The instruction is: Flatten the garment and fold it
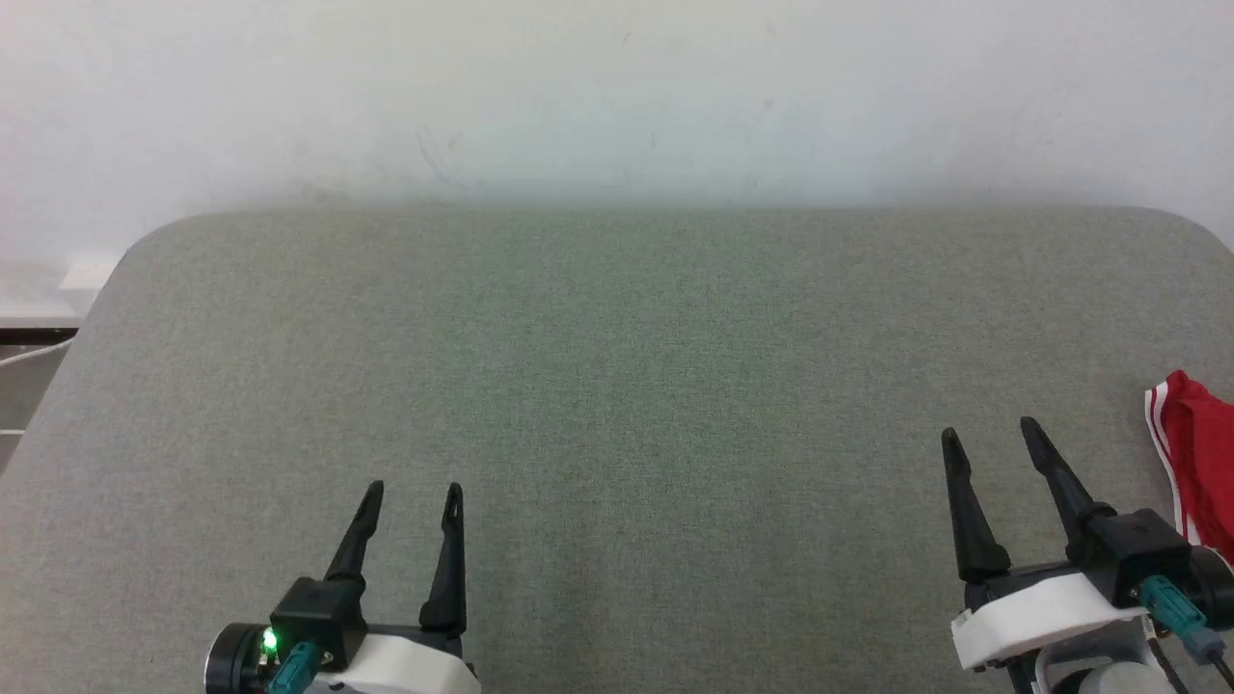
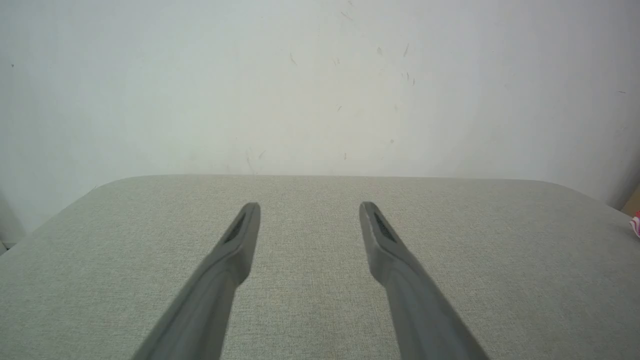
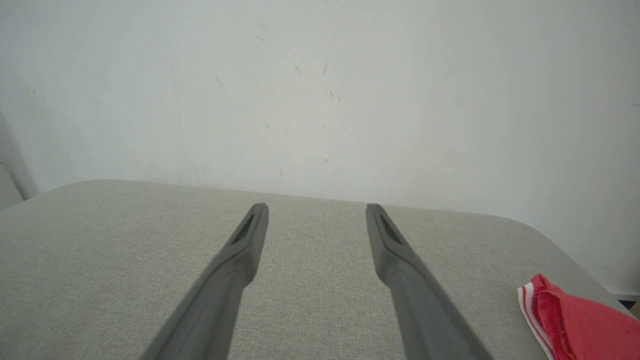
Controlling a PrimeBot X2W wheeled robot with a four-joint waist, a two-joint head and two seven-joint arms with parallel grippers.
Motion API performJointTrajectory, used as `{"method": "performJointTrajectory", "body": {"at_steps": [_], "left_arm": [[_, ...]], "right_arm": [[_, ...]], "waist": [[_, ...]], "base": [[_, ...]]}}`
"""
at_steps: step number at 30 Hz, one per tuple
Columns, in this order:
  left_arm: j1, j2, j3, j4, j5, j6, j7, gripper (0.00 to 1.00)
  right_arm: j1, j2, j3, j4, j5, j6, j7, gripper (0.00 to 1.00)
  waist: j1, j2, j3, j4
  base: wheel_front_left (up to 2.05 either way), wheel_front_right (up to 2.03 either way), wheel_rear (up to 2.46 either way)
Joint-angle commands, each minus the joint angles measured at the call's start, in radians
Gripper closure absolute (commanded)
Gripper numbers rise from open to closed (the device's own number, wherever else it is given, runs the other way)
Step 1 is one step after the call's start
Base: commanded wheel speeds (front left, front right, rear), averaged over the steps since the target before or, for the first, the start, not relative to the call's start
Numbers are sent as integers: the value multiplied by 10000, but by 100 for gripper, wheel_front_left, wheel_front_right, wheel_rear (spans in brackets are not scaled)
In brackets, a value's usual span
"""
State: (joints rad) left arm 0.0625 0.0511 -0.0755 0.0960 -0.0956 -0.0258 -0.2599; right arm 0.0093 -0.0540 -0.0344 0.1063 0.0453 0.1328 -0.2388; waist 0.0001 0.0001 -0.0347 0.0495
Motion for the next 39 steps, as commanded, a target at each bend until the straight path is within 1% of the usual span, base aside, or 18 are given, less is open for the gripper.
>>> {"method": "performJointTrajectory", "body": {"at_steps": [1, 5, 6, 39], "left_arm": [[98, 7, -11, 25, -2, -20, -19, 0], [124, 3, 42, -15, -79, -30, -19, 0], [0, 0, 39, -6, -73, -2, 1, 100], [-154, -3, 202, -230, 174, 62, 639, 100]], "right_arm": [[81, 36, 6, 15, 52, -21, -68, 0], [83, 36, 66, 77, 128, -21, -96, 0], [0, 2, 65, 59, 84, 0, -22, 100], [-25, 5, 127, -214, -51, -5, 581, 100]], "waist": [[-1, -1, -18, 0], [-1, -1, -77, -15], [-1, -1, -77, -13], [0, -1, 23, -130]], "base": [[0, 0, 0], [0, 0, 0], [0, 0, 0], [0, 0, 0]]}}
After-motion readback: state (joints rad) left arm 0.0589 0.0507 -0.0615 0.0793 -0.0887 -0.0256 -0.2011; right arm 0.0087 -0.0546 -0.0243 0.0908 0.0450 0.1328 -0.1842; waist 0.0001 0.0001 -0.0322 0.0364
